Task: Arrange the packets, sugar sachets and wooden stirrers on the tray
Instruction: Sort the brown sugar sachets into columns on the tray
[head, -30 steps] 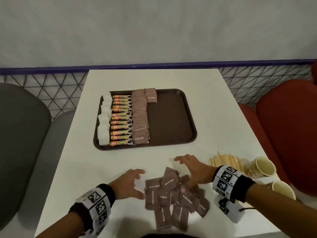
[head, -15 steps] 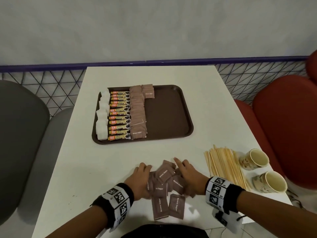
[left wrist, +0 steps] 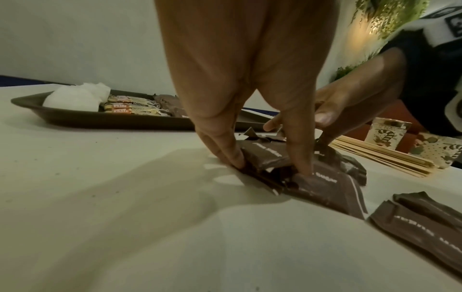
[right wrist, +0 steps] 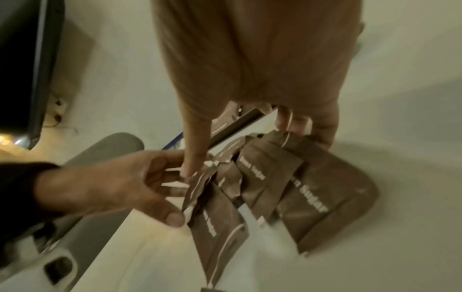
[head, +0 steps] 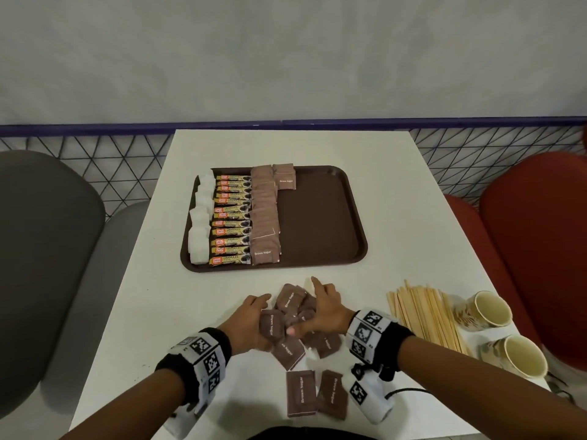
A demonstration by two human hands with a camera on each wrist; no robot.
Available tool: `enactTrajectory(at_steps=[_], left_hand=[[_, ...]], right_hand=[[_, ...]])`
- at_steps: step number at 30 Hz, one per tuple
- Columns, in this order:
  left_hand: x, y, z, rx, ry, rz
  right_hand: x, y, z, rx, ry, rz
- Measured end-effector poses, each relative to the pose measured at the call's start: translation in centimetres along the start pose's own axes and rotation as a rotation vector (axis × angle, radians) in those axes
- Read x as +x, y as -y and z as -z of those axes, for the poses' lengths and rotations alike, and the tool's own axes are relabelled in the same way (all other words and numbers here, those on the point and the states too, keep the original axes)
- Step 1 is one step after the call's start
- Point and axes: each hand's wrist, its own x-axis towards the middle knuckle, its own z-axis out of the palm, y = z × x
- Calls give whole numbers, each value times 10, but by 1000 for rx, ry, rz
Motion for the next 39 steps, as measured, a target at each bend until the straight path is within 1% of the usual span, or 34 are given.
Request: enactTrajectory(at_steps=[2,5,9,13,16,19,22,24,26,30,32,34,36,39], left_hand=[[2,-2,-2,7,-15,-10],[4,-6,-7,-11,-41,-30],[7,-6,-12,-76,-88,-44],[6,-7,-14,-159,-112,-12],[6,-9,-15,-217,-119,17],[6,-8,-15,-278,-190,25],[5,-3,-12,-370,-185,-12],[4,2,-8,-407,-150,-54],[-1,6,0,-424,-154,-39],[-9,11,20,-348,-186,-2],[-8,10,28,-336,-209,-7],[-6,3,35,-429,-235,-31],[-4,-8,39,-579,-220,-63],[-1,-26,40,-889,-110,-38]], right_hand=[[3,8,-10,10,-50,17],[7,16,-18,12,-66,9],[12,18,-18,-13,-11,3],[12,23,-22,26,26,17],[15,25,-22,-10,67,91],[17,23,-21,25,65,187],[21,20,-14,153,92,222],[23,17,-5,256,125,227],[25,15,5,369,164,221],[23,14,31,694,208,212],[22,16,40,848,224,201],[23,22,41,974,224,194],[27,33,37,1072,214,206],[31,51,26,1181,294,269]])
